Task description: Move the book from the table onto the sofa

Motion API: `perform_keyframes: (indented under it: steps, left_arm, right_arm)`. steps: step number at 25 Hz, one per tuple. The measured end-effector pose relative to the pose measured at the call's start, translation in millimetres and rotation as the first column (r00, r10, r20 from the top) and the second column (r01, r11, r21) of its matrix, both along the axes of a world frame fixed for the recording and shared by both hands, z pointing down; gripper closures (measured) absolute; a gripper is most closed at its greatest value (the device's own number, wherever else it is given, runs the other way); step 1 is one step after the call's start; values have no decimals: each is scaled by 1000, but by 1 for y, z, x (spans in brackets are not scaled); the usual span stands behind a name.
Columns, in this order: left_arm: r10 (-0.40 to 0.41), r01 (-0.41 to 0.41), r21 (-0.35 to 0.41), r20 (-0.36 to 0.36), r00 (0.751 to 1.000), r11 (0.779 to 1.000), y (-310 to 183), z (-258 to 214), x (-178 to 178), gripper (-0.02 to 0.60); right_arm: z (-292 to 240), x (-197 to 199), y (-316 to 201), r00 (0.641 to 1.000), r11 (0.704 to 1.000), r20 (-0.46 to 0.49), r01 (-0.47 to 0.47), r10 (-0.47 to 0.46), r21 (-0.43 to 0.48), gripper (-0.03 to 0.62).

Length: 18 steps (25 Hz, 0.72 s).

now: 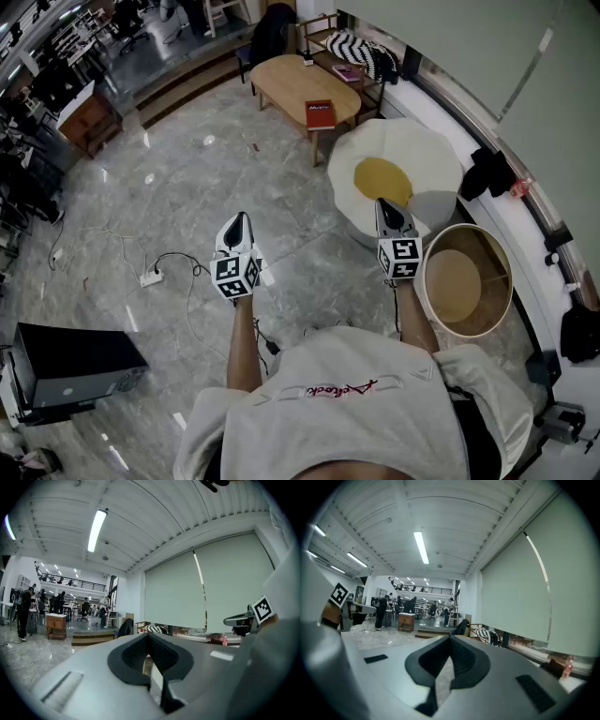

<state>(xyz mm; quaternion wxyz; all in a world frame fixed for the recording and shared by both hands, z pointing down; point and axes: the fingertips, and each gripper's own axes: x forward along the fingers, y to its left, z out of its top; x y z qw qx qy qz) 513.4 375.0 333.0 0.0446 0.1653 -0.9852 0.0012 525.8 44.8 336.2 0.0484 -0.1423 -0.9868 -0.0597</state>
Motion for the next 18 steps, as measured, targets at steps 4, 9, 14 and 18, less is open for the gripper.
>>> perform_keyframes:
  steps: [4,9,14,18]
  left_arm:
    - [0,0,-4,2,1000,1000,-1,-1,-2,572]
    - [-3,3,-3,4,1000,1000,-5,-3,-4,572]
    - [-1,1,-7,14,1000,1000,-8,-7,-6,572]
    - [-4,5,-10,22,1000,1000,-14,-12,-7,572]
  right_arm:
    - [0,-3,-1,1000,1000,-1,-1,1,2,586]
    - [0,-6,-4,1000,1000,0,5,-5,3,586]
    - [1,-6,-8,1000,1000,6,3,-3,9,586]
    - [-3,-9,-20,999,1000,33,-15,14,27,585]
